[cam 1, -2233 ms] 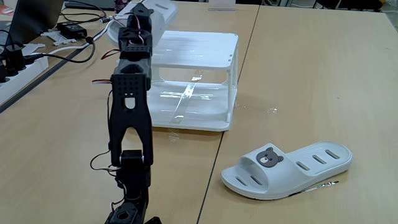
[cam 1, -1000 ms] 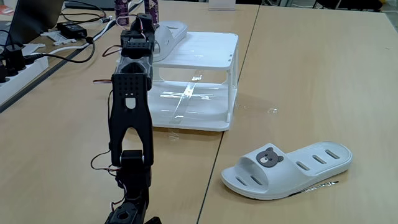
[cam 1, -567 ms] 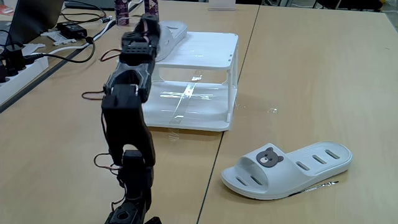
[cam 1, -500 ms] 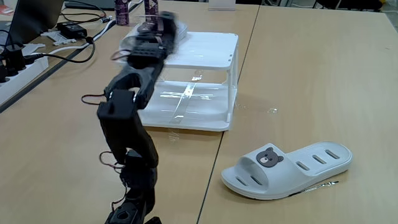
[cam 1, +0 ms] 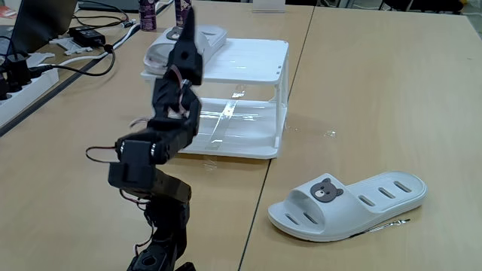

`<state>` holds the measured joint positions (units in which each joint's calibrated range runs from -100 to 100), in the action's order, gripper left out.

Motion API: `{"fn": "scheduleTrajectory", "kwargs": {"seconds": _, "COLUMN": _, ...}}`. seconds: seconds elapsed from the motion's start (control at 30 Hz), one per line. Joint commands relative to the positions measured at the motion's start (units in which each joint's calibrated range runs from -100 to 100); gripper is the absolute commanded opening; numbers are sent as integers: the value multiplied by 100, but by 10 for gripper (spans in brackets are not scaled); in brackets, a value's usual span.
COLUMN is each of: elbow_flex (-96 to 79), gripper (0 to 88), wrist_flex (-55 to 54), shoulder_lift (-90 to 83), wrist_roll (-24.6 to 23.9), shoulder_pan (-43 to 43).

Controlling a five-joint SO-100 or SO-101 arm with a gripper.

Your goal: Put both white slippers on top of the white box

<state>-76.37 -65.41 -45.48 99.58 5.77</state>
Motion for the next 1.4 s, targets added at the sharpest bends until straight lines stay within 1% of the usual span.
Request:
{"fn": "scheduleTrajectory", "kwargs": {"seconds": 0.0, "elbow_flex": -938, "gripper": 8, "wrist_flex": -1078, "shoulder_lift": -630, "wrist_roll": 42, "shoulder_pan": 262}}
{"fn": "scheduleTrajectory", "kwargs": {"seconds": 0.1, "elbow_flex": -2137, "gripper": 8, "wrist_flex": -1242, "shoulder_lift": -1160, "wrist_roll": 42, "shoulder_pan": 213}}
{"fn": "scheduleTrajectory", "kwargs": {"seconds": 0.17, "elbow_flex": -2273, "gripper": 8, "wrist_flex": -1181, "shoulder_lift": -1001, "wrist_roll": 42, "shoulder_pan": -1}}
{"fn": "scheduleTrajectory", "kwargs": {"seconds": 0.33, "elbow_flex": -2237, "gripper": 8, "wrist_flex": -1233, "shoulder_lift": 893, "wrist_roll": 42, "shoulder_pan": -355}}
{"fn": "scheduleTrajectory", "kwargs": {"seconds": 0.47, "elbow_flex": -2228, "gripper": 8, "wrist_flex": -1233, "shoulder_lift": 2584, "wrist_roll": 42, "shoulder_pan": -1095}}
{"fn": "scheduleTrajectory", "kwargs": {"seconds": 0.63, "elbow_flex": -2255, "gripper": 8, "wrist_flex": -1242, "shoulder_lift": 4065, "wrist_roll": 42, "shoulder_pan": -1843}}
{"fn": "scheduleTrajectory", "kwargs": {"seconds": 0.9, "elbow_flex": -2309, "gripper": 8, "wrist_flex": -1250, "shoulder_lift": 4839, "wrist_roll": 42, "shoulder_pan": -3578}}
{"fn": "scheduleTrajectory", "kwargs": {"seconds": 0.97, "elbow_flex": -2300, "gripper": 8, "wrist_flex": -1250, "shoulder_lift": 4999, "wrist_roll": 42, "shoulder_pan": -3833}}
{"fn": "scheduleTrajectory", "kwargs": {"seconds": 1.13, "elbow_flex": -2255, "gripper": 8, "wrist_flex": -1250, "shoulder_lift": 5226, "wrist_roll": 42, "shoulder_pan": -4121}}
{"fn": "scheduleTrajectory", "kwargs": {"seconds": 1.23, "elbow_flex": -2210, "gripper": 10, "wrist_flex": -1276, "shoulder_lift": 5453, "wrist_roll": 42, "shoulder_pan": -4154}}
{"fn": "scheduleTrajectory", "kwargs": {"seconds": 1.3, "elbow_flex": -2110, "gripper": 14, "wrist_flex": -1552, "shoulder_lift": 5537, "wrist_roll": 42, "shoulder_pan": -4121}}
{"fn": "scheduleTrajectory", "kwargs": {"seconds": 1.33, "elbow_flex": -2038, "gripper": 37, "wrist_flex": -1656, "shoulder_lift": 5571, "wrist_roll": 42, "shoulder_pan": -4113}}
{"fn": "scheduleTrajectory", "kwargs": {"seconds": 1.37, "elbow_flex": -1939, "gripper": 83, "wrist_flex": -1725, "shoulder_lift": 5596, "wrist_roll": 42, "shoulder_pan": -4113}}
